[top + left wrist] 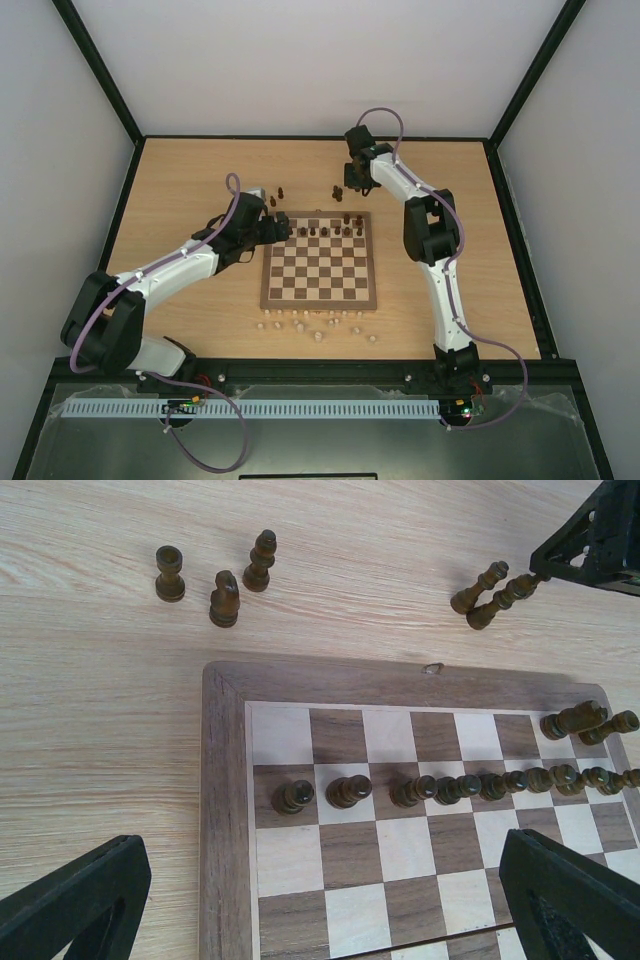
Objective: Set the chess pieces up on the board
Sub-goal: Pick up the chess piece at the center of the board.
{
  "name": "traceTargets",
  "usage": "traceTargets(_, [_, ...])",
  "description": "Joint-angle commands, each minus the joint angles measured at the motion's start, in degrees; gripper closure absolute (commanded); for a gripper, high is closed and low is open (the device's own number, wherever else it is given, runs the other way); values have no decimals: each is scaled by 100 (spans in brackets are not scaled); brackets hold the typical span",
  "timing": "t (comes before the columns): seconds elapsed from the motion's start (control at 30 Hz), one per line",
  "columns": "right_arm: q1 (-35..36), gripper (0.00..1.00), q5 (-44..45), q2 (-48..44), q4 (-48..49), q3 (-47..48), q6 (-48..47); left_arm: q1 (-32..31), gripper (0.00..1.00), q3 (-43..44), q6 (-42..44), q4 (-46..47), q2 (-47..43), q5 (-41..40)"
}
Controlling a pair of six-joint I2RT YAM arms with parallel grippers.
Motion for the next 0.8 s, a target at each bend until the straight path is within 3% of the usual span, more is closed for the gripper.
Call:
traceTargets(0.0, [-10,87,-10,70,-212,145,-38,38,1,-67,-22,66,14,-57])
traceTargets(0.2, [-8,89,23,-297,-156,-122,-20,38,1,-68,-22,69,27,-48])
traceTargets(0.77, [374,89,134,-2397,244,-2122,28,38,1,-76,-30,31,-152,-109])
